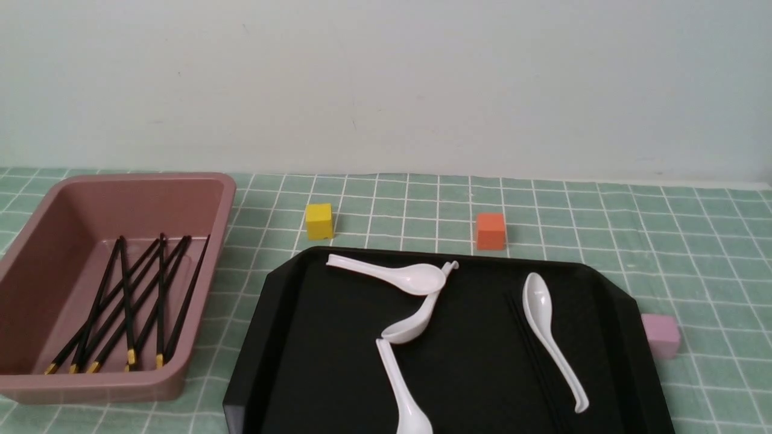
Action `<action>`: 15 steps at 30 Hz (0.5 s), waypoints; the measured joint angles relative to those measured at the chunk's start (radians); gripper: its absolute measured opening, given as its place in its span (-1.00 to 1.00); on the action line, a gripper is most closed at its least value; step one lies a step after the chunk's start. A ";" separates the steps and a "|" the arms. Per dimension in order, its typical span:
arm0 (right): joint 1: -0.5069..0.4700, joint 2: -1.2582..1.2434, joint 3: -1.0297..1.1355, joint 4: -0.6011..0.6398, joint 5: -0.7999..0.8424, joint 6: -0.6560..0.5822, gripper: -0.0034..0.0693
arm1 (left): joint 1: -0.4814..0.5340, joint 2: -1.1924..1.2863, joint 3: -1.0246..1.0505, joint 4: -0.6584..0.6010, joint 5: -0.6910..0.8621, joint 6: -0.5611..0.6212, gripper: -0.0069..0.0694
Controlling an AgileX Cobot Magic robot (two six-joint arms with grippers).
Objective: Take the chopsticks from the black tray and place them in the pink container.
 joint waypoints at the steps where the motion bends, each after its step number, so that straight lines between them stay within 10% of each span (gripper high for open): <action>1: 0.000 0.000 0.000 -0.001 -0.001 0.000 -0.90 | 0.000 0.000 0.000 0.000 0.000 0.000 -0.19; 15: 0.000 0.000 0.000 -0.001 -0.009 0.002 -0.89 | 0.000 0.000 0.000 0.000 0.000 0.000 -0.19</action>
